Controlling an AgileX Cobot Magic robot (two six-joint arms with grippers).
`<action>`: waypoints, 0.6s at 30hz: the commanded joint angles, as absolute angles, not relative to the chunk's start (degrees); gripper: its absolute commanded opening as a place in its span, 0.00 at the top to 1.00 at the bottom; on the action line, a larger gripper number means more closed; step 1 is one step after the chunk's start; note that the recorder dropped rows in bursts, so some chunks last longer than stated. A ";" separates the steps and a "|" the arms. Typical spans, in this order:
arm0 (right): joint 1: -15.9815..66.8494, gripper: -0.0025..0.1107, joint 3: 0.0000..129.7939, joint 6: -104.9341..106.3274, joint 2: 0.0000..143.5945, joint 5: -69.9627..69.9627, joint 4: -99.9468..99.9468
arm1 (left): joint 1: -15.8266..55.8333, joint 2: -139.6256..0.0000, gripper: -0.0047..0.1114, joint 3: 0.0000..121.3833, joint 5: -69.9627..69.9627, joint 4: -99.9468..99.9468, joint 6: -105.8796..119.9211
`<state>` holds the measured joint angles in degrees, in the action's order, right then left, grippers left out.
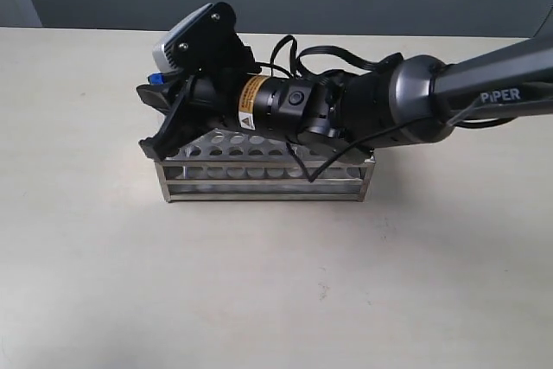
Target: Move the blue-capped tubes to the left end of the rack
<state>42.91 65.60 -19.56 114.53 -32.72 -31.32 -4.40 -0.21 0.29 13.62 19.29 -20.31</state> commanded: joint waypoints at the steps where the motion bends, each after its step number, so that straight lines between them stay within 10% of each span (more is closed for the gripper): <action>1: 42.93 0.98 67.45 -19.70 116.25 -30.93 -31.77 | -4.01 0.00 0.96 0.10 13.30 19.10 -20.46; 18: 42.93 0.98 68.38 -19.96 116.55 -22.00 -33.02 | -4.01 0.00 0.96 0.10 13.30 19.10 -20.46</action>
<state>42.91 68.88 -19.92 115.81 -27.19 -32.18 -4.40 -0.21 0.29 13.62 19.29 -20.31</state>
